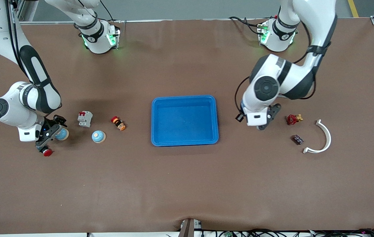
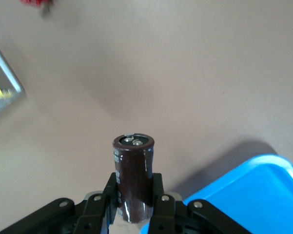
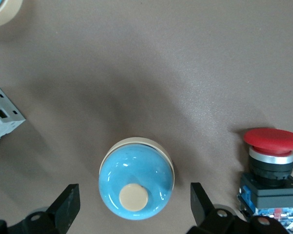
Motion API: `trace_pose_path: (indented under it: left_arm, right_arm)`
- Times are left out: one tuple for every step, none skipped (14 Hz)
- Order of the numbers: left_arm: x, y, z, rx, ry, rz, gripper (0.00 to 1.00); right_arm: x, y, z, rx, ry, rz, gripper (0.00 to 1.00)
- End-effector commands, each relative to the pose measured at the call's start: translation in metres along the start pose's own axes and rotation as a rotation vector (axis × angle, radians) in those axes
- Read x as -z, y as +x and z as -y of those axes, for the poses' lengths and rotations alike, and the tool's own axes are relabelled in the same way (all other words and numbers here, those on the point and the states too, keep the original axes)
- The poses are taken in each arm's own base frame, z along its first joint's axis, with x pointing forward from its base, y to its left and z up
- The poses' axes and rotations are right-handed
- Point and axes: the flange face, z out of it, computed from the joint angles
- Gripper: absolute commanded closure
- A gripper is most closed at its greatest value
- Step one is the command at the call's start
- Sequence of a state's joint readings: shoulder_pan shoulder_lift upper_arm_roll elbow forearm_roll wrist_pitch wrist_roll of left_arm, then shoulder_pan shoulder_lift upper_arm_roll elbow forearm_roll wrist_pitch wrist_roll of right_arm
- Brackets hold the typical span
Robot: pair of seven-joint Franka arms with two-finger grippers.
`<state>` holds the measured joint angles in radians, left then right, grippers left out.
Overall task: Place electrolytic capacitor and blue bell in tray
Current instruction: 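Carry the capacitor with the left gripper while the right gripper grips the bell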
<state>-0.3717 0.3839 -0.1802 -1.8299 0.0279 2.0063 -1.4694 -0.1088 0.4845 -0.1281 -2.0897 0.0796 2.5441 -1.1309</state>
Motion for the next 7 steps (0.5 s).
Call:
trace_pose_path:
  left_arm:
    - [-0.010,-0.011,-0.015,0.085,-0.001,-0.005,1.00]
    - [-0.015,-0.010,-0.017,0.098,-0.011,0.004,1.00]
    - [-0.023,-0.016,-0.018,0.116,-0.003,0.007,1.00]
    - [-0.028,-0.026,-0.022,0.147,-0.002,0.005,1.00]
    - [-0.031,-0.041,-0.025,0.175,-0.010,0.001,1.00]
    - [-0.034,-0.053,-0.029,0.191,-0.020,-0.001,1.00]
    - [-0.039,-0.064,-0.032,0.201,-0.028,0.000,1.00]
  right_arm:
    - [-0.007,0.001,0.002,-0.003,-0.004,-0.013,0.00]
    - [-0.009,0.000,0.002,-0.003,-0.003,-0.012,0.00]
    - [-0.011,0.000,0.002,-0.003,-0.003,-0.011,0.00]
    - [-0.011,0.000,0.002,-0.003,-0.003,-0.011,0.00]
    - [-0.011,0.000,0.002,-0.003,-0.003,-0.011,0.00]
    - [-0.011,0.000,0.002,-0.004,-0.003,-0.011,0.00]
    - [-0.011,0.001,0.003,-0.003,-0.003,-0.012,0.00]
